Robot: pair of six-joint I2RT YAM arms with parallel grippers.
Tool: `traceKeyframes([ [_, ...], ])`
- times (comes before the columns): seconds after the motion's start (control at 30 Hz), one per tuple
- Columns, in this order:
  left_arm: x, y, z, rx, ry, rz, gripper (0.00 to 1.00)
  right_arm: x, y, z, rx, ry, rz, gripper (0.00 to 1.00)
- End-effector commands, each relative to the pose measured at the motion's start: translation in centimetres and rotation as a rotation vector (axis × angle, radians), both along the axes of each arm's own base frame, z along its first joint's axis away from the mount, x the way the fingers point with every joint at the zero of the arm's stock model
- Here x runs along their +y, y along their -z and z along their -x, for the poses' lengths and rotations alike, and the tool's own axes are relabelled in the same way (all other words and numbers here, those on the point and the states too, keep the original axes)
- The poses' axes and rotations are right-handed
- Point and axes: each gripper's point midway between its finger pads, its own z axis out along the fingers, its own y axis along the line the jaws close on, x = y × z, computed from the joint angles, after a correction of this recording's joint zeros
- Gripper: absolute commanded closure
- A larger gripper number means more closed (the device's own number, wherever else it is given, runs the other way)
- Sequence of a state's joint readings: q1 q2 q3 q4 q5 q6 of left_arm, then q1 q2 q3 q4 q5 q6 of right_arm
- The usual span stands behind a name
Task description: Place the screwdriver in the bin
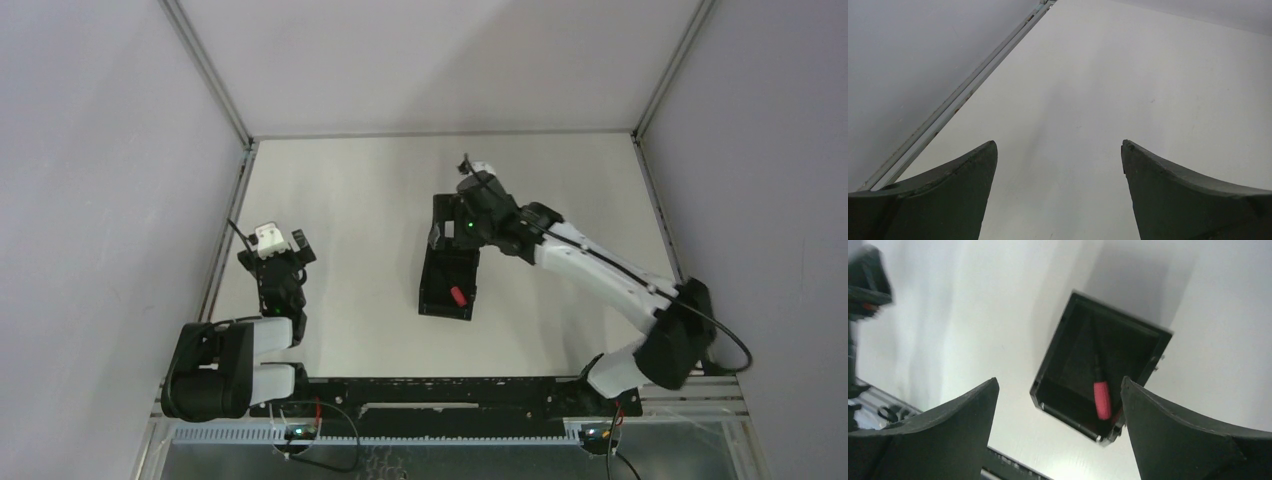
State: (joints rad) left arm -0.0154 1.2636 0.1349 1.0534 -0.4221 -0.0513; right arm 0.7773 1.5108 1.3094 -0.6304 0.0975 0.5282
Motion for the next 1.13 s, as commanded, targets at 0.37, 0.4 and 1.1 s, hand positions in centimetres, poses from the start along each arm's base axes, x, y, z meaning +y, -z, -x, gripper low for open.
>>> traceKeyframes([
  [0.37,-0.2,-2.7,-1.4,-0.076,0.011,-0.013,0.02,-17.4,-2.2,-4.2,-0.599,0.337,-0.09,0.0],
  [0.4,-0.2,-2.6,-1.4,-0.075,0.011,-0.013,0.02,-18.8,-1.4,-3.9,-0.605,0.373,-0.088,0.0],
  [1.1,-0.2,-2.7,-1.4,-0.076,0.013,-0.013,0.02,-26.4,2.5,-0.5,-0.716,0.607,-0.182,0.0],
])
